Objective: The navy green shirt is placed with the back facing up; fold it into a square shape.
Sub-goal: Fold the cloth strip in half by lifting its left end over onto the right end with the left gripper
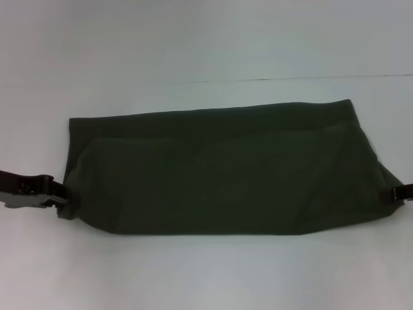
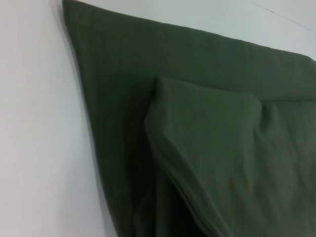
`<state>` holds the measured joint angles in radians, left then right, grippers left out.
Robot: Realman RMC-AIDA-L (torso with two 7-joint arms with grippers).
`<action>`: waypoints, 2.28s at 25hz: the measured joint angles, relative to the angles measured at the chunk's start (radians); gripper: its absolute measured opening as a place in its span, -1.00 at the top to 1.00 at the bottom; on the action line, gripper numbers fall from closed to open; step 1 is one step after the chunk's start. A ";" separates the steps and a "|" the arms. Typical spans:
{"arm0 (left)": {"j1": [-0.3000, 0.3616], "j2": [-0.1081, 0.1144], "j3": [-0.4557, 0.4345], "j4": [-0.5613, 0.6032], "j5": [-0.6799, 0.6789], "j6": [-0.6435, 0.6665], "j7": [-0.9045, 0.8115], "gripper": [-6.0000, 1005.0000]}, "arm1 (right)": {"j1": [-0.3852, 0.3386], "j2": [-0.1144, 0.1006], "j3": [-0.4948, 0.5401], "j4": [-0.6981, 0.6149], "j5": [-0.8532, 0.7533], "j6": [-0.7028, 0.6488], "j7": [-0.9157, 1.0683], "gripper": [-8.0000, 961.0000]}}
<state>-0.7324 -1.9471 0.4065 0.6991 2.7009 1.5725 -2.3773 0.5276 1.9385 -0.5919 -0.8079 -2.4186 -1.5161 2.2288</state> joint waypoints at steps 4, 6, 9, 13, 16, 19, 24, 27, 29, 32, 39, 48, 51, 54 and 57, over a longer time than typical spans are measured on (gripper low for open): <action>-0.002 0.002 -0.003 0.013 0.004 0.009 -0.002 0.60 | 0.011 -0.006 0.017 0.001 0.000 -0.001 0.001 0.59; -0.003 0.007 -0.006 0.025 0.007 0.015 -0.004 0.39 | 0.021 -0.011 0.022 0.000 0.000 -0.002 0.005 0.44; -0.005 0.019 -0.010 0.052 0.004 0.035 -0.012 0.06 | 0.038 -0.025 0.024 -0.007 0.000 -0.003 0.021 0.18; -0.024 0.047 -0.058 0.088 -0.008 0.059 -0.011 -0.12 | 0.069 -0.053 0.039 -0.025 0.019 -0.005 0.038 -0.33; -0.038 0.064 -0.113 0.096 -0.049 0.061 0.008 -0.25 | 0.091 -0.066 0.068 -0.037 0.059 -0.003 0.024 -0.57; -0.027 0.061 -0.133 0.098 -0.158 0.035 0.054 -0.38 | 0.103 -0.070 0.090 -0.035 0.139 0.019 -0.031 -0.68; 0.018 0.022 -0.134 0.091 -0.293 0.012 0.128 -0.79 | 0.087 -0.060 0.112 0.013 0.291 0.087 -0.197 -0.87; 0.048 0.001 -0.130 0.085 -0.359 0.002 0.139 -0.79 | 0.067 -0.059 0.130 0.078 0.382 0.099 -0.363 -0.91; 0.065 -0.006 -0.129 0.073 -0.391 0.011 0.158 -0.79 | 0.053 -0.059 0.135 0.122 0.421 0.097 -0.483 -0.91; 0.089 -0.016 -0.129 0.057 -0.437 0.057 0.258 -0.79 | 0.035 -0.059 0.132 0.173 0.439 0.074 -0.651 -0.90; 0.128 -0.035 -0.126 0.048 -0.463 0.094 0.349 -0.79 | 0.002 -0.049 0.096 0.185 0.404 -0.085 -0.876 -0.90; 0.125 -0.012 -0.097 0.106 -0.288 0.096 -0.123 -0.78 | 0.001 -0.049 0.040 0.185 0.310 -0.168 -0.979 -0.90; 0.119 0.000 -0.100 0.133 -0.234 0.150 -0.206 -0.78 | -0.001 -0.049 0.038 0.187 0.293 -0.185 -1.013 -0.90; 0.112 0.008 -0.100 0.150 -0.173 0.173 -0.279 -0.78 | -0.006 -0.051 0.044 0.190 0.293 -0.200 -1.039 -0.90; 0.103 0.013 -0.101 0.147 -0.107 0.178 -0.333 -0.78 | -0.011 -0.053 0.046 0.188 0.295 -0.202 -1.049 -0.90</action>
<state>-0.6293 -1.9337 0.3060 0.8457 2.5944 1.7501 -2.7100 0.5165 1.8859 -0.5455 -0.6199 -2.1240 -1.7186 1.1796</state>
